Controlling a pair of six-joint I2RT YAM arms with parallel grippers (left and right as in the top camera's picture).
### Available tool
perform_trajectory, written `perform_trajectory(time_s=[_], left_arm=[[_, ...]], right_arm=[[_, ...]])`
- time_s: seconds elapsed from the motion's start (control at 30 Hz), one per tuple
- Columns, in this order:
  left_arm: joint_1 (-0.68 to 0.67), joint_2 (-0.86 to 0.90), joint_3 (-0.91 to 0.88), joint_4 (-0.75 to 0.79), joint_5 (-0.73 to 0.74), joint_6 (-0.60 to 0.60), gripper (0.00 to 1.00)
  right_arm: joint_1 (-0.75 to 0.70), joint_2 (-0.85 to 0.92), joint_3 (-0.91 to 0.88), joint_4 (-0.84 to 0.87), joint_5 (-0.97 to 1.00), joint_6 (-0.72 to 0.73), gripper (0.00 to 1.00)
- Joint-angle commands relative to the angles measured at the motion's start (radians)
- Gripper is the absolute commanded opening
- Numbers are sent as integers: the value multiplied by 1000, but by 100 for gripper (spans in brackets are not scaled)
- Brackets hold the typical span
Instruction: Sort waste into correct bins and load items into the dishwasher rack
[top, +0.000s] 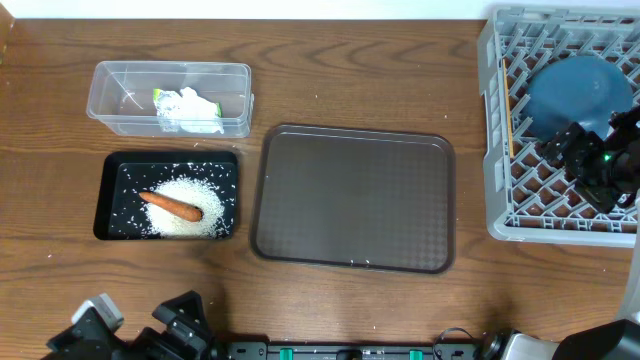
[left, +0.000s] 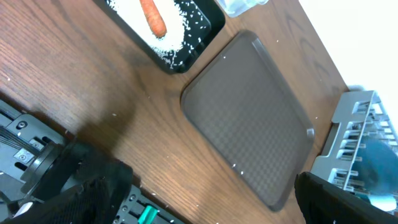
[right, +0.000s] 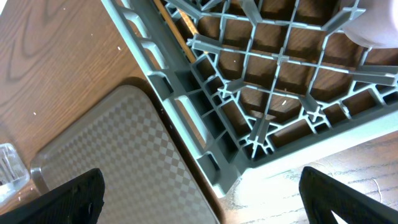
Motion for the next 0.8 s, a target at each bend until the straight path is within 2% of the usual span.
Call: perform_trajectory(time_s=[0.0,0.13,0.33,0.43,0.57,0.77], left_arm=[[1,-63,-85,-21,-17,26,98],[-15,-174,-284,163,1,95,98],[-100,-363,-638,639,113,190,98],[-109,-433,-794,855,108,193,98],[-103,-430,-934,1067,71,193,98],[-103,-430,-1109,1305,-34,193,98]], right_arm=[[-9,-6,5,-1,-3,-15,99],[-9,-6,5,0,-3,-15,99],[-9,-6,5,-1,-3,-15,99],[-9,-6,5,-1,-3,-15,99],[-9,-6,5,-1,-3,-15,99],[-9,-6,5,-1,-3,-15,99]])
